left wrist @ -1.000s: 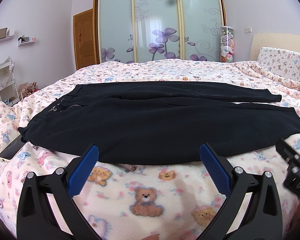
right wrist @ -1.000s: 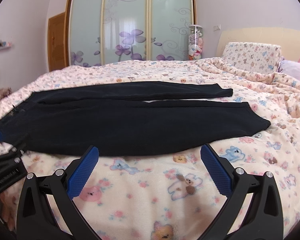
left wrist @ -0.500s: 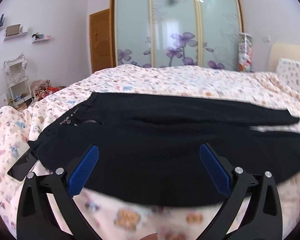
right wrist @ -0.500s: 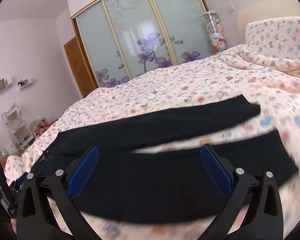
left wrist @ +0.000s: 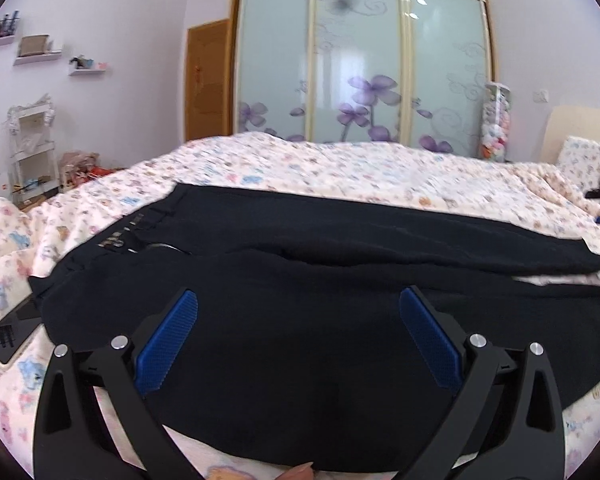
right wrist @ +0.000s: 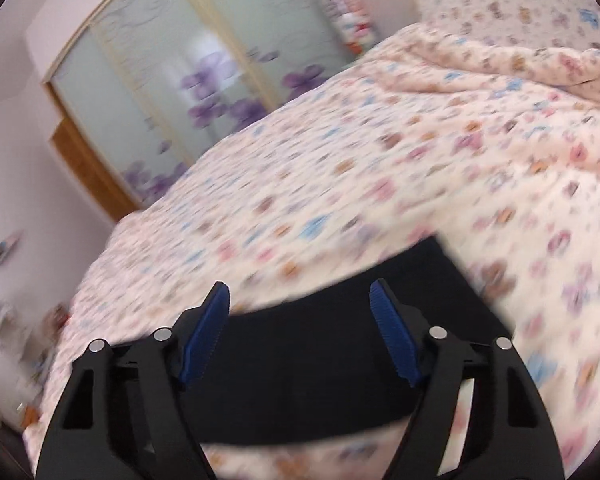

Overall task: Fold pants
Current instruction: 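Move the right tool to the trouser hems and grasp the leg ends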

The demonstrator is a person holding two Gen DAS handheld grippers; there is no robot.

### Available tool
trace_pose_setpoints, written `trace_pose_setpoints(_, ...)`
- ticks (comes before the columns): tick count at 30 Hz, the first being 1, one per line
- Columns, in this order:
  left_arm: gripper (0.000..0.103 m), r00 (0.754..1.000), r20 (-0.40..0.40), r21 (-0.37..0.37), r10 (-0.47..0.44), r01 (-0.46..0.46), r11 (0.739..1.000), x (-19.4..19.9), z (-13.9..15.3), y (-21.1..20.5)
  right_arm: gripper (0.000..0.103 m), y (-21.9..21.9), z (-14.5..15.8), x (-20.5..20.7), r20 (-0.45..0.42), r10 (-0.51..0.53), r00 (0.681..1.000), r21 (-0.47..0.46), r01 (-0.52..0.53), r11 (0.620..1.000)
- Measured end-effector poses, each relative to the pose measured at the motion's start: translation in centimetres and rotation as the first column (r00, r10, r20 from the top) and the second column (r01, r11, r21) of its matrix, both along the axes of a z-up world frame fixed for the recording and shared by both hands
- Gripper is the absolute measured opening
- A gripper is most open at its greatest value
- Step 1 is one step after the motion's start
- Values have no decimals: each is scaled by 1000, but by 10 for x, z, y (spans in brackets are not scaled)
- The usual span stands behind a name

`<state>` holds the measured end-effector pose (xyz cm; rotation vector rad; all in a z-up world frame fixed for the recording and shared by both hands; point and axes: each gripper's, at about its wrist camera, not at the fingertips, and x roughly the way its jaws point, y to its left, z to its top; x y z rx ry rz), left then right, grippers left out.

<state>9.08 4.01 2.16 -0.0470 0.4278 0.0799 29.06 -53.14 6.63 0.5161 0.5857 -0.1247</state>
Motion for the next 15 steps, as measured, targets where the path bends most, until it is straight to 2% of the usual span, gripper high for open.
trace_pose_setpoints(3, 101, 997, -39, 12, -67, 68, 998, 4, -6, -8, 72, -25, -15, 28, -51, -95, 994, -83, 91, 992)
trace_pose_setpoints(8, 101, 990, -6, 25, -141, 141, 990, -2, -7, -18, 68, -52, -45, 52, -114, -184, 976, -158, 165, 974)
trace_pose_setpoints(13, 101, 986, -23, 30, -164, 165, 986, 2, -11, -23, 53, -62, -68, 65, -153, -177, 972, -116, 161, 980)
trace_pose_setpoints(14, 101, 986, -33, 26, -162, 163, 986, 4, -12, -23, 46, -61, -73, 67, -174, -191, 966, -127, 170, 977)
trace_pose_setpoints(15, 101, 986, -45, 21, -161, 162, 987, 7, -13, -22, 34, -61, -77, 68, -195, -207, 959, -141, 181, 973)
